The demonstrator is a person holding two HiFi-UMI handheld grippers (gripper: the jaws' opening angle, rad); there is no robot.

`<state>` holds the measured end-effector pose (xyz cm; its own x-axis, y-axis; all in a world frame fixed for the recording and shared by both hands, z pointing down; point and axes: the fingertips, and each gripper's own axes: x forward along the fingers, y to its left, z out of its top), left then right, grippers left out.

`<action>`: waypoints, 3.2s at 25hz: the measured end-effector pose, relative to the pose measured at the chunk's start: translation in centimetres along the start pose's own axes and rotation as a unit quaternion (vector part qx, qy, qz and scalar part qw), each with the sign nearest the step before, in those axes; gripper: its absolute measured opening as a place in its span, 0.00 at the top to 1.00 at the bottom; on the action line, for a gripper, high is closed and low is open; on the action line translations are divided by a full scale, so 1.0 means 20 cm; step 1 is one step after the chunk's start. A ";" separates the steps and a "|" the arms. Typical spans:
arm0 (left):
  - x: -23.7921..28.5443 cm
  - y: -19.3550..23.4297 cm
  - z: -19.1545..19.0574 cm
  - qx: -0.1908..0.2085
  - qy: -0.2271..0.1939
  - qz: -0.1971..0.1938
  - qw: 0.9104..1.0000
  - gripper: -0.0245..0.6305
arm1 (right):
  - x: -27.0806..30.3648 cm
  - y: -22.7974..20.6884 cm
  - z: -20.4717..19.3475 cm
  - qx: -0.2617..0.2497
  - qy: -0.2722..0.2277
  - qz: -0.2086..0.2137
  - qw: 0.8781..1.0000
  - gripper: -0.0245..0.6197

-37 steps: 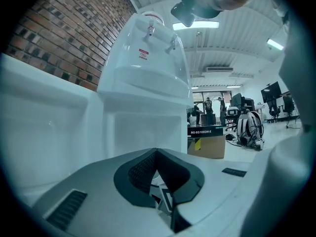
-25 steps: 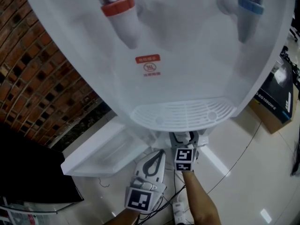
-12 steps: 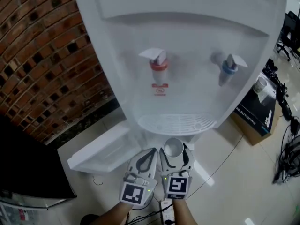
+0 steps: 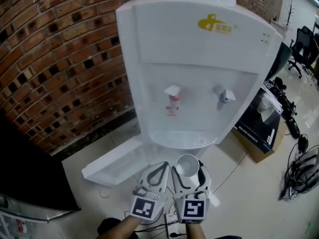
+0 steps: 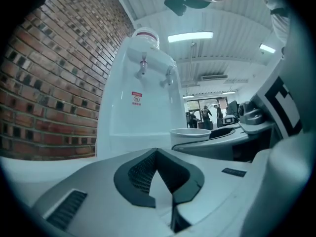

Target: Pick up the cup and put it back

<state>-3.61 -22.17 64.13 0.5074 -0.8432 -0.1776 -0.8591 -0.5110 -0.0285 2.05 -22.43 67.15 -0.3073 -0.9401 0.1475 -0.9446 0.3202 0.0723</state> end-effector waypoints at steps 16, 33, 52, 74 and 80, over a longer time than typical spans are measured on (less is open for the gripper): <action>0.06 -0.02 1.11 0.001 0.013 0.014 1.000 0.97 | -0.28 -0.03 1.07 -0.003 0.013 0.014 1.000 0.44; 0.10 -0.24 2.66 -0.003 -0.001 0.000 1.000 0.97 | -0.82 -0.09 2.51 -0.007 0.007 0.023 1.000 0.44; 0.00 -0.21 2.90 -0.004 -0.017 0.020 1.000 0.97 | -0.93 -0.03 2.77 -0.014 -0.033 0.018 0.999 0.44; 0.07 -0.19 2.83 -0.021 -0.018 0.020 0.999 0.97 | -0.85 -0.05 2.67 -0.009 -0.021 0.034 0.999 0.44; 0.11 -0.16 2.54 -0.021 -0.005 0.020 1.000 0.97 | -0.75 -0.10 2.37 -0.010 -0.001 0.030 0.999 0.44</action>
<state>-3.12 -13.97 13.89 0.4722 -0.8613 -0.1874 -0.8747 -0.4841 0.0208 3.00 -14.57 18.14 -0.3641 -0.9190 0.1512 -0.9218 0.3787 0.0822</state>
